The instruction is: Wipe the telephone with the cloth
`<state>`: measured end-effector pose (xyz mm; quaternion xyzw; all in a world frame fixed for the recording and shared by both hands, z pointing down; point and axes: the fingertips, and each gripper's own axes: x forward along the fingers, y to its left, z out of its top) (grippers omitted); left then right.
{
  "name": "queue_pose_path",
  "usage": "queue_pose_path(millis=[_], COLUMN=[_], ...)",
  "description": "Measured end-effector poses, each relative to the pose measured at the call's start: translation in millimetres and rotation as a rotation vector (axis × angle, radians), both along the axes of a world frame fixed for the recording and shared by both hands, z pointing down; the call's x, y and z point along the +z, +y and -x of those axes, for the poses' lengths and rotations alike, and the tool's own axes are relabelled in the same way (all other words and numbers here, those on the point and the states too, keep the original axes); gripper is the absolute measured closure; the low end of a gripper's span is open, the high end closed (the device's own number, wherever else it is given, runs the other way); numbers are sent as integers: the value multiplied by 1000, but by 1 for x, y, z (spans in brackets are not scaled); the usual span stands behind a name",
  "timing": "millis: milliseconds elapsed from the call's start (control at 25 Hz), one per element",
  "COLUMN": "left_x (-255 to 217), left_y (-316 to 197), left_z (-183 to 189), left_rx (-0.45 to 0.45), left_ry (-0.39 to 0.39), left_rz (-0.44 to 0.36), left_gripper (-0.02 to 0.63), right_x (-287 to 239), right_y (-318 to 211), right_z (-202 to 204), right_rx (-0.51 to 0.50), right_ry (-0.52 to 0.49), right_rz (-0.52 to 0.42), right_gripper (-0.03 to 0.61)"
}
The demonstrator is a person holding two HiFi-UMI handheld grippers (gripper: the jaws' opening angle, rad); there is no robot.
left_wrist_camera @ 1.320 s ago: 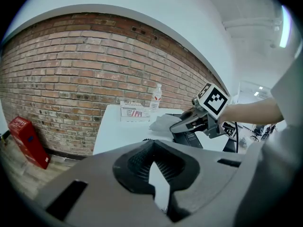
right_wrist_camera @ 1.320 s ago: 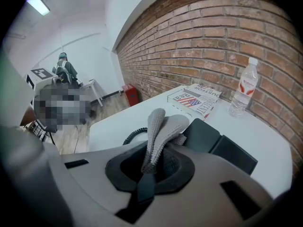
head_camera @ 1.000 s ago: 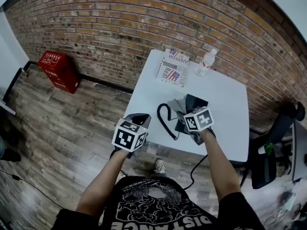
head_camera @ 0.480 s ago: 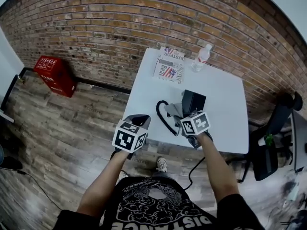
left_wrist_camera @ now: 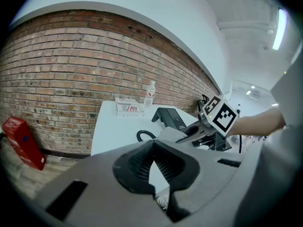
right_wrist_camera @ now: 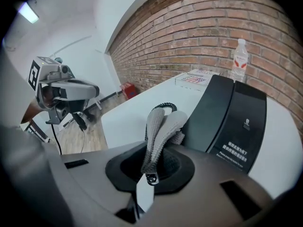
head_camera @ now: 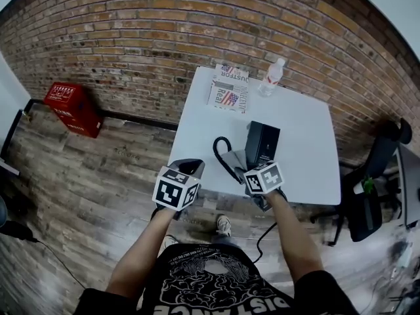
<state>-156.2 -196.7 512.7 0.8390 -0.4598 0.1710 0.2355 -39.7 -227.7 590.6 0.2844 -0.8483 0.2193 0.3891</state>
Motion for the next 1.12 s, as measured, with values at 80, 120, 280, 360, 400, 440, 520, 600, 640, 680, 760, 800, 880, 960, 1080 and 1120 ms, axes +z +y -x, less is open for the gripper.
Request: queue_pose_path(millis=[80, 120, 280, 360, 400, 440, 520, 600, 640, 680, 760, 800, 880, 960, 1080, 1120], left_x=[0, 0, -1, -4, -5, -7, -11, -17, -21, -25, -34, -38, -48, -58, -72, -76], left_y=[1, 1, -3, -6, -8, -9, -13, -19, -22, -25, -31, -34, -40, -45, -50, -51], left_z=[-1, -2, -7, -9, -10, -12, -16, -19, -20, -22, -24, -24, -24, -24, -23, -23], left_rx=[3, 4, 9, 8, 6, 5, 5, 7, 7, 6, 1, -3, -11, -20, -35, -41], left_ry=[2, 3, -3, -5, -6, -7, -12, -19, -23, -26, -27, -28, -31, -35, -38, -39], left_rz=[1, 2, -2, -4, -4, -5, -10, -22, -31, -40, -58, -66, -85, -104, -130, -140], left_gripper=[607, 607, 607, 607, 607, 607, 607, 607, 607, 607, 607, 607, 607, 607, 607, 607], right_x=[-1, -2, -22, -38, -46, -55, -73, -91, -99, -108, -125, -133, -149, -164, -185, -191], right_y=[4, 5, 1, -4, -7, -10, -16, -22, -25, -28, -31, -33, -35, -38, -40, -40], right_z=[1, 3, 7, 6, 4, 2, -3, -8, -11, -14, -22, -26, -36, -46, -61, -66], right_rx=[18, 23, 37, 47, 54, 64, 86, 104, 112, 120, 138, 148, 167, 186, 218, 230], right_ry=[-17, -26, -74, -103, -118, -133, -166, -197, -211, -223, -245, -256, -272, -280, -293, -299], right_rz=[0, -3, -48, -83, -99, -116, -147, -179, -197, -215, -249, -266, -302, -340, -393, -410], right_gripper=[567, 566, 566, 567, 566, 566, 568, 567, 567, 567, 567, 566, 568, 566, 566, 566])
